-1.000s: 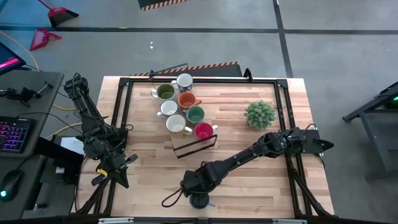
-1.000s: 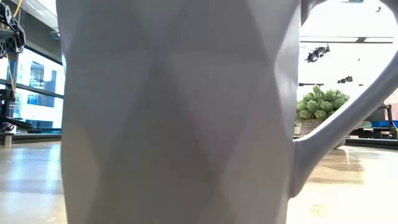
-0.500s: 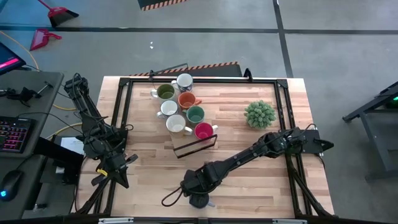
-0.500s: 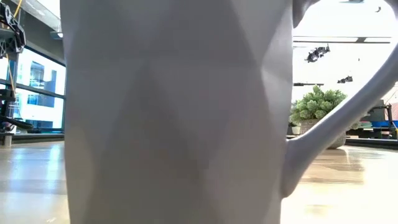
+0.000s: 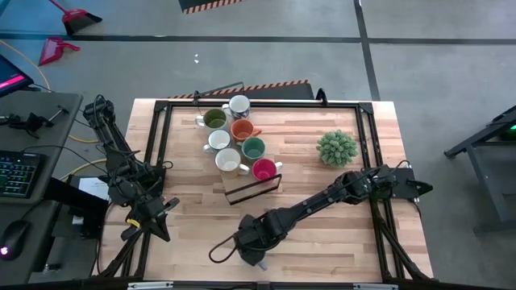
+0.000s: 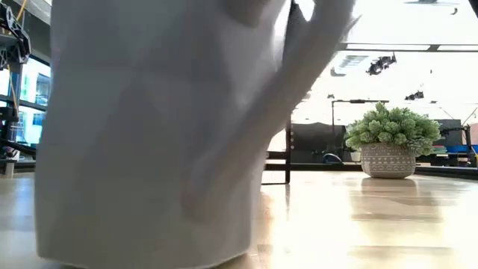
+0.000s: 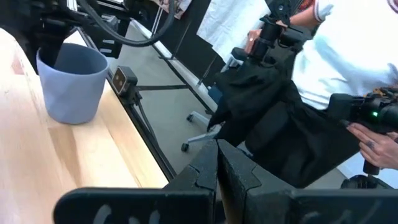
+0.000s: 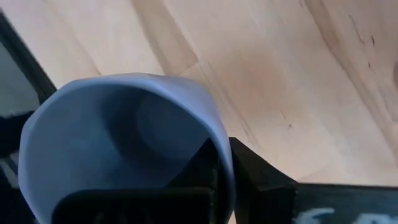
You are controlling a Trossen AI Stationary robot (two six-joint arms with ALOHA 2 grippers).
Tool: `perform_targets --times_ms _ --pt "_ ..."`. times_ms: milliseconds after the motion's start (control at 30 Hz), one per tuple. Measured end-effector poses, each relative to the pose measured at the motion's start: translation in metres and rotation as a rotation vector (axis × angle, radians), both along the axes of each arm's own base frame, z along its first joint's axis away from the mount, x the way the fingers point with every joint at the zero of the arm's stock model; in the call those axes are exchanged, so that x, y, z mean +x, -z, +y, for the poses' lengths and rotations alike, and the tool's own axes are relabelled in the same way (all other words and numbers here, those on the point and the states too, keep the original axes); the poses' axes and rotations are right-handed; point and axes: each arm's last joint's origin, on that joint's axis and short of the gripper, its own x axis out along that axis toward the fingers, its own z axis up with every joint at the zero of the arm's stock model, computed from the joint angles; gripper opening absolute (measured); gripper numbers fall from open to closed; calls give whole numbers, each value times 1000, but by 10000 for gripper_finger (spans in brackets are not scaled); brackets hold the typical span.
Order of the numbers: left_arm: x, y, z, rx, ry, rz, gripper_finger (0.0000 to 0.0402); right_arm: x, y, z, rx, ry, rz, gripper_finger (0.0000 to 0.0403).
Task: Place coffee mugs
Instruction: Put the blue mug on the shelf
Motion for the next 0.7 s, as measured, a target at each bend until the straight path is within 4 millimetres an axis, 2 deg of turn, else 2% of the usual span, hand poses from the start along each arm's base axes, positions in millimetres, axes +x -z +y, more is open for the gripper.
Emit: perform_targets --times_ms 267,467,700 --pt "0 0 0 0 0 -1 0 -2 -3 -2 31 369 25 1" --pt "0 0 0 5 9 3 0 -18 -6 -13 -24 660 188 0" --pt "-2 1 -1 0 62 18 0 -24 -15 -13 61 1013 244 0"
